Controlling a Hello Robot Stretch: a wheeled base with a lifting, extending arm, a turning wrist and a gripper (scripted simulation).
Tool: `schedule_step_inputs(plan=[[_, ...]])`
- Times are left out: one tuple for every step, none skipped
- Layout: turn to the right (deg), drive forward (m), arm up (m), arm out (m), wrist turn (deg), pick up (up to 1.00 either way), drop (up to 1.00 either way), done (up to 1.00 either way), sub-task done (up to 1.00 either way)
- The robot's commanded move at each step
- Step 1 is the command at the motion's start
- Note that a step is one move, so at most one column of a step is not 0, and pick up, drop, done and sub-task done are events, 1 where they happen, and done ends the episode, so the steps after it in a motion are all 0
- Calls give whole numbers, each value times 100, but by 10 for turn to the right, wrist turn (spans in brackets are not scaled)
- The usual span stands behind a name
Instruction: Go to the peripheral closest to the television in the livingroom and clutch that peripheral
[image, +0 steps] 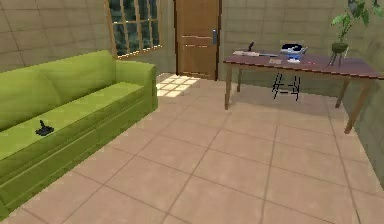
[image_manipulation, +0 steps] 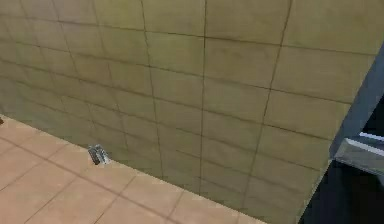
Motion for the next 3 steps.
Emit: schedule_step_inputs(plan=[[0,100,0,0,0,0,0,0,0],[0,100,0,0,0,0,0,0,0],[0,75,0,0,0,0,0,0,0]])
